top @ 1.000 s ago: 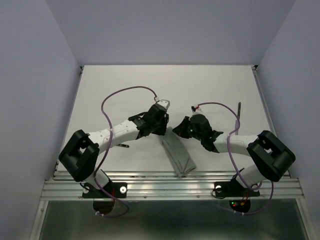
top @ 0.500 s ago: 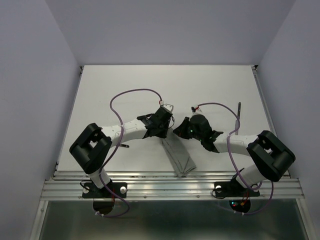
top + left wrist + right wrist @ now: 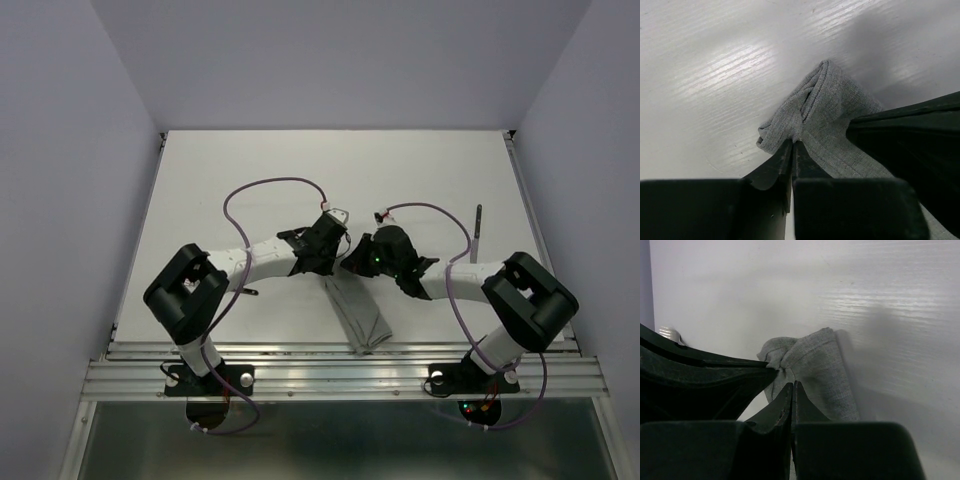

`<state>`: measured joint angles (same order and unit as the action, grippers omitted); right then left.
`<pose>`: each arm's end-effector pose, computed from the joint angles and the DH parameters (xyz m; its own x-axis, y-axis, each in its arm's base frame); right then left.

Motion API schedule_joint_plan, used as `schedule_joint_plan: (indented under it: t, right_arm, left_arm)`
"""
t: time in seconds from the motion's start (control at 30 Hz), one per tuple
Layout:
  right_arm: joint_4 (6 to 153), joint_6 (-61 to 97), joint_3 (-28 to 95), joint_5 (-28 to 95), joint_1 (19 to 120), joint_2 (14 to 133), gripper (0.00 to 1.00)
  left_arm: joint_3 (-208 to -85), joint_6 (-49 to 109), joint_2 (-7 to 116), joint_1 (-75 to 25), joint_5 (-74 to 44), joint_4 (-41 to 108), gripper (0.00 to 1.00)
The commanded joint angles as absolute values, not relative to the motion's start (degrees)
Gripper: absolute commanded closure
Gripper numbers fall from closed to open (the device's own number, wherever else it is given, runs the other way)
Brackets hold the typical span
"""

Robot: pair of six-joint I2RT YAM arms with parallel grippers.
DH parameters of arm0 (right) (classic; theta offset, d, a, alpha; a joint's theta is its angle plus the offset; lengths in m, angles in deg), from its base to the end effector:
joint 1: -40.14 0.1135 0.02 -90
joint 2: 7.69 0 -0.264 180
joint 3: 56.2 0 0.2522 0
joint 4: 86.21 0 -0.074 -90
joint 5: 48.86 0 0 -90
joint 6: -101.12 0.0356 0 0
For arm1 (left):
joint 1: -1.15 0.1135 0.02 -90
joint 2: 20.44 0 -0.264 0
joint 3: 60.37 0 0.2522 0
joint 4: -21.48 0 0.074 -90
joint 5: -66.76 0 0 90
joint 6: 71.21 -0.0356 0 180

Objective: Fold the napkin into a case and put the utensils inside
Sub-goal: Stuff the top corner of the smaller-rectangle-folded napkin into the folded napkin.

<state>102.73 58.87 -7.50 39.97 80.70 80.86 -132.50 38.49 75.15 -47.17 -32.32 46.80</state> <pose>0.2282 0.1963 0.1595 -0.7535 0.3292 -0.5691 -0.1572 0.7503 0.6421 0.2363 -0.2569 0.1937 -0.6962 0.2814 -0.6604 0.4606 0.8807 -0.1104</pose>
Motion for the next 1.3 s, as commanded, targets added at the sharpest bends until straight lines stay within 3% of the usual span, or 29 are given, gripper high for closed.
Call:
schedule_joint_plan:
  t: [0.0,0.03,0.07,1.27]
  right_arm:
    - [104.29,56.56,-2.9,34.9,80.75,83.53,0.99]
    - [104.37,56.21,-1.93,33.33,80.75,84.15,0.99]
    - [104.46,56.03,-1.49,32.62,80.75,84.76,0.99]
    - [107.98,59.01,3.26,35.6,80.75,93.56,0.99]
  left_arm:
    - [-134.86,37.24,76.42,-47.45,-32.82,46.76,0.91]
    - [-135.12,37.16,76.5,-47.45,-32.64,46.76,0.99]
    - [-135.3,37.07,76.59,-47.45,-32.21,46.76,1.0]
    - [-134.42,36.45,72.2,-44.2,-20.87,44.91,1.0]
